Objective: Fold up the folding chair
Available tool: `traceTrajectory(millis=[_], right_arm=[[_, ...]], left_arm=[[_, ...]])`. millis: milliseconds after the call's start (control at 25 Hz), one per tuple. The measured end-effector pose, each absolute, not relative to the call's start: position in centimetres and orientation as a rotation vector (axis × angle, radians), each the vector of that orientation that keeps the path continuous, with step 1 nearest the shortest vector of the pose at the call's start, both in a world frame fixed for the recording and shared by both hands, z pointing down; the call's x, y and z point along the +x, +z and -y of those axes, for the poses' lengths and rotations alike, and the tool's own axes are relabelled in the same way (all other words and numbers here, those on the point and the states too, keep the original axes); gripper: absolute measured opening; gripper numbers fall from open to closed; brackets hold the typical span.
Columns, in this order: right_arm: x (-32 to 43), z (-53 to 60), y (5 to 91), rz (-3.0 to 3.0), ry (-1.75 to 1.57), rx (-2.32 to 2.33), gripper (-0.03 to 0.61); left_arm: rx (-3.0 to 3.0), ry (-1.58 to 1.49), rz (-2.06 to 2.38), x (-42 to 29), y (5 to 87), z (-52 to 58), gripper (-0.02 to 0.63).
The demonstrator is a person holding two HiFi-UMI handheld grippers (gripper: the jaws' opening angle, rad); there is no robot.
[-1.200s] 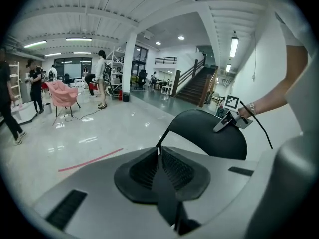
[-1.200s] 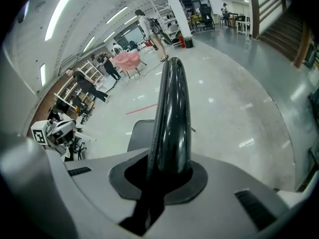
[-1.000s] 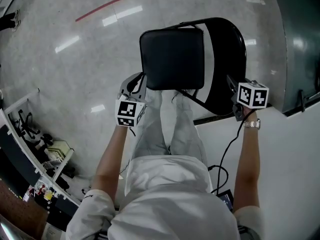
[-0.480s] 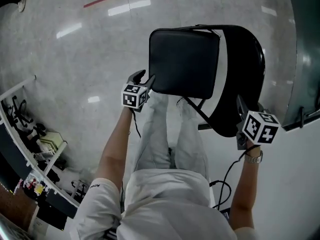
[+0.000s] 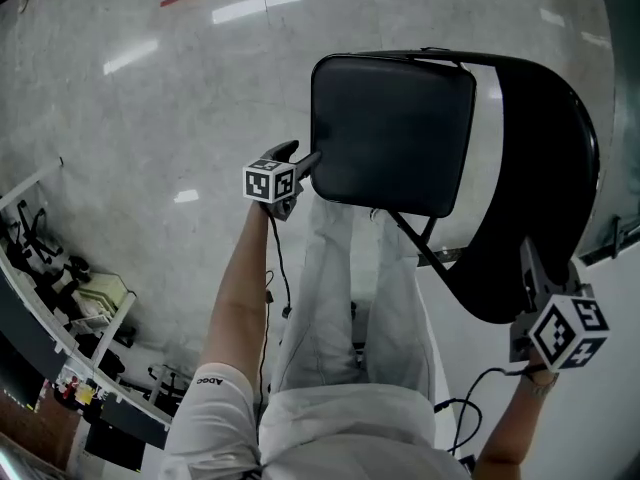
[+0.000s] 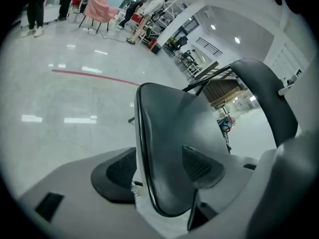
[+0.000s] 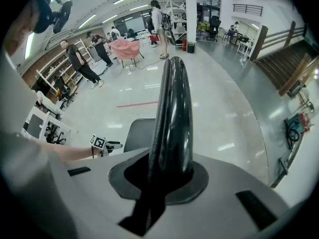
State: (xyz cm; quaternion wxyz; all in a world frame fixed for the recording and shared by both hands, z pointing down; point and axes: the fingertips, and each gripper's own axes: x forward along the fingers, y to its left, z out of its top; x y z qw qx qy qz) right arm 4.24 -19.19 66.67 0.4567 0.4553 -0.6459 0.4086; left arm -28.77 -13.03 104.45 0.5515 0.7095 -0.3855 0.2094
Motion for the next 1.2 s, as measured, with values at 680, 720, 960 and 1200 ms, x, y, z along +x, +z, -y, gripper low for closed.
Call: traceTrajectory(millis=[680,720,960,1200], right_arm=[[1.9,18.8,65.8,1.573,0.975,1.135,0.056],[2.0,18.8,66.0,1.575,0.977,1.132,0.055],[4.0,19.4,67.2,1.586,0.994,1.127,0.057],[5.2,20.0,67.4,1.601,0.992,1.122,0.057]], left_arm=[[1.607,0.247,0.739,-26.1,110.5,13.9,0.376],[1.59,0.223,0.726,-25.9,110.8,13.7,0.377],[1.498,0.118,0.67,-24.9,111.3,13.8,0.388],[1.508,0.145,0.648,-25.4,107.6,14.0,0.36]])
